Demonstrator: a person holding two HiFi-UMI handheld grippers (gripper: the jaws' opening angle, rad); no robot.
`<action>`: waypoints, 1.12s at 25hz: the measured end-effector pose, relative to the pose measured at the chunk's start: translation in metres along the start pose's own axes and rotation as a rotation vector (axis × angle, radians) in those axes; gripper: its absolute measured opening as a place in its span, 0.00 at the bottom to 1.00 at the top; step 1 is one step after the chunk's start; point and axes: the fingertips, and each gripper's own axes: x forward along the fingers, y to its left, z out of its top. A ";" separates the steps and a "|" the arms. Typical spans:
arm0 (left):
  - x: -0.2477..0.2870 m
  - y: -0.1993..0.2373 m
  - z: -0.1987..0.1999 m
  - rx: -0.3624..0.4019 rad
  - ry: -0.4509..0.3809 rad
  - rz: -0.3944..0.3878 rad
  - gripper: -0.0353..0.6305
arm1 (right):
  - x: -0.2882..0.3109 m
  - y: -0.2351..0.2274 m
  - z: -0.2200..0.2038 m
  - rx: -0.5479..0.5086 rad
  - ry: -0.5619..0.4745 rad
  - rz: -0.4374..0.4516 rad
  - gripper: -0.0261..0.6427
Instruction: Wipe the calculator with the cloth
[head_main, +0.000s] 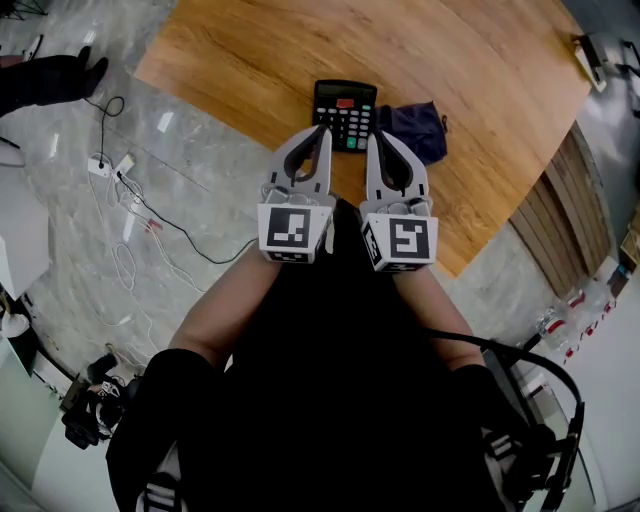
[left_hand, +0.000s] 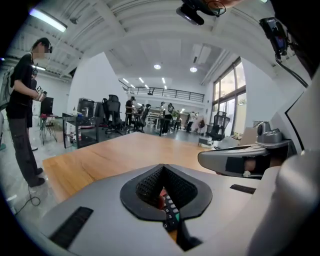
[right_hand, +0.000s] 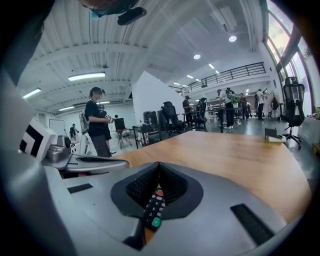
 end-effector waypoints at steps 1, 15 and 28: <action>0.004 0.001 -0.005 0.001 0.012 0.000 0.05 | 0.004 -0.002 -0.006 0.008 0.011 0.004 0.06; 0.047 0.019 -0.081 -0.087 0.227 -0.090 0.05 | 0.053 -0.035 -0.098 0.068 0.279 -0.012 0.06; 0.054 0.029 -0.111 -0.193 0.360 -0.218 0.34 | 0.069 -0.039 -0.136 0.072 0.427 -0.027 0.06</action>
